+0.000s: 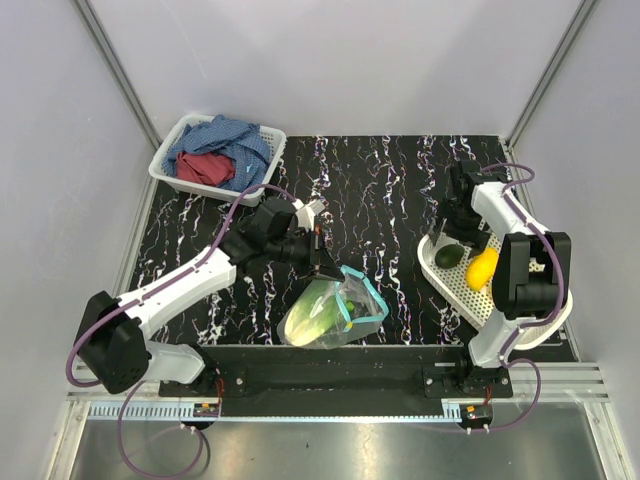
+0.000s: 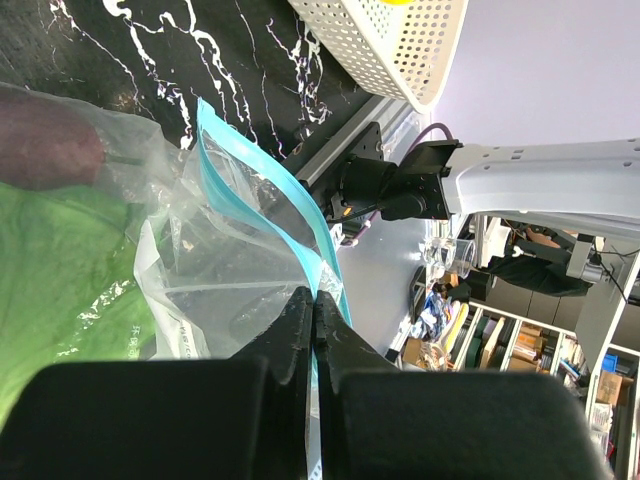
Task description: Open the zip-top bag and remove the fake food
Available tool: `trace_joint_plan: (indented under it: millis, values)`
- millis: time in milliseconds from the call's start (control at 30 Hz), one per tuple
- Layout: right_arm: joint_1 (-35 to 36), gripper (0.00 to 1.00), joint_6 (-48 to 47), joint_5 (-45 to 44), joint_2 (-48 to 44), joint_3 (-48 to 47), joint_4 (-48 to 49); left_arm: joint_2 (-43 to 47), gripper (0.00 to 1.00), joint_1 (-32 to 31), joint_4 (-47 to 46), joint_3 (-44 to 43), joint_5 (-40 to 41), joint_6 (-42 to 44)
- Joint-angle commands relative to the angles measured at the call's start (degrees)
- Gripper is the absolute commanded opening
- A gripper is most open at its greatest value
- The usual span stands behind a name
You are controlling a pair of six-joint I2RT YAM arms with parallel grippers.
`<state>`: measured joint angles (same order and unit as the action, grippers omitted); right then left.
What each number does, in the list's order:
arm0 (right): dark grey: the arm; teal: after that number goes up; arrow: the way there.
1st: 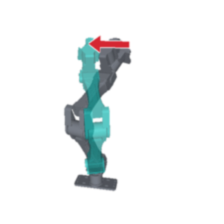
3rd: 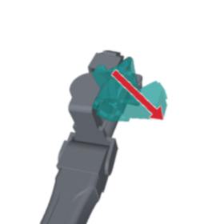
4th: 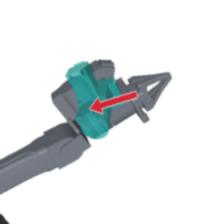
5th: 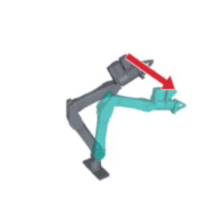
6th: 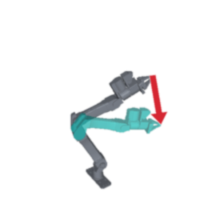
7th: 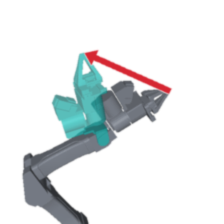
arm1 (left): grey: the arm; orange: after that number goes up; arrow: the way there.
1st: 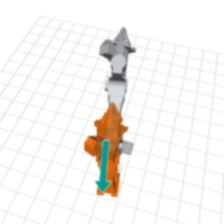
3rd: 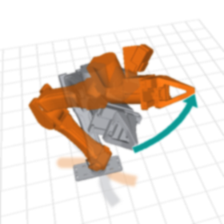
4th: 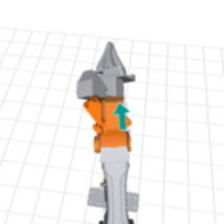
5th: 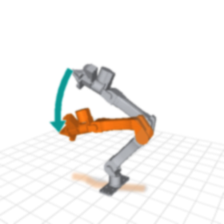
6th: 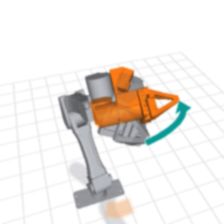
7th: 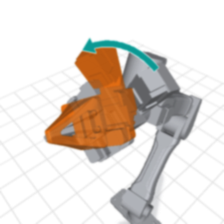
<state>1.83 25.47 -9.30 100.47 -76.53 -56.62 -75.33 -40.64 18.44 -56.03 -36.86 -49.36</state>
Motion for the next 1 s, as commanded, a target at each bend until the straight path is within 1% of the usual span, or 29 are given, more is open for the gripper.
trace_joint_plan:
  millis: [0,67,167,267,300,367,400,433,467,500,533,567,600,633,700,733,833,900,967]
  values:
    - [0.0,1.00,-1.7,1.6,-3.5,-0.8,-0.8,2.3,0.00,0.2,-1.3,-0.7,-0.8,-0.1]
    - [0.0,1.00,-1.7,2.4,-4.8,-0.8,-2.1,2.5,0.00,0.2,-1.4,-0.7,-1.2,-0.1]
    - [0.2,1.00,-1.1,3.8,-9.1,-0.5,-3.8,2.6,0.00,0.2,-1.5,-0.7,-1.4,-0.1]
    - [1.9,0.99,0.0,7.7,-15.0,-0.1,-5.1,2.6,0.00,0.2,-2.4,-0.3,-1.5,-1.1]
    - [3.1,0.99,0.4,9.1,-18.1,0.2,-5.3,2.6,0.00,0.2,-3.0,0.0,-1.9,-1.4]
    - [8.2,0.98,2.6,11.2,-20.7,0.3,-6.1,2.6,0.00,0.2,-3.9,0.4,-2.1,-2.1]
    - [9.9,0.96,3.6,13.8,-23.1,1.1,-6.0,2.6,0.00,0.2,-3.9,0.4,-2.2,-2.2]
    - [13.7,0.95,4.7,15.5,-24.3,1.9,-5.4,2.6,0.00,0.2,-4.2,0.3,-2.3,-2.2]
    - [15.1,0.94,7.6,18.7,-25.4,2.8,-3.9,2.6,0.00,0.2,-4.2,0.3,-2.4,-2.4]
    - [16.7,0.90,9.3,20.4,-27.7,5.3,-2.5,2.5,0.00,0.2,-4.4,0.2,-2.4,-2.6]
    - [17.9,0.89,11.2,22.2,-28.8,6.8,-1.1,2.3,0.00,0.2,-4.7,0.0,-2.5,-2.9]
    - [20.1,0.87,14.9,25.3,-30.0,8.3,2.4,2.3,0.00,0.2,-4.8,-0.1,-2.5,-3.1]
    - [21.2,0.81,16.7,26.4,-32.1,11.3,4.2,2.1,0.00,0.2,-5.0,-0.5,-2.7,-3.4]
    - [22.2,0.78,20.1,27.2,-33.1,12.8,7.8,2.1,0.00,0.2,-4.9,-0.7,-2.6,-3.5]
    - [25.1,0.74,23.1,29.6,-35.0,17.1,11.7,2.0,0.00,0.2,-5.2,-1.5,-2.5,-3.9]
    - [26.4,0.72,25.6,30.4,-35.2,18.5,15.5,1.9,0.00,0.2,-5.3,-1.7,-2.6,-4.0]
    - [31.0,0.72,28.6,31.7,-34.9,22.1,22.1,1.4,0.00,0.2,-5.3,-3.1,-2.9,-4.6]
    - [35.0,0.72,29.1,31.2,-33.0,22.6,24.0,1.2,0.00,0.2,-5.3,-3.7,-2.9,-5.0]
    - [36.8,0.73,30.3,31.3,-30.7,23.2,26.2,1.2,0.00,0.2,-5.5,-4.6,-2.8,-5.3]
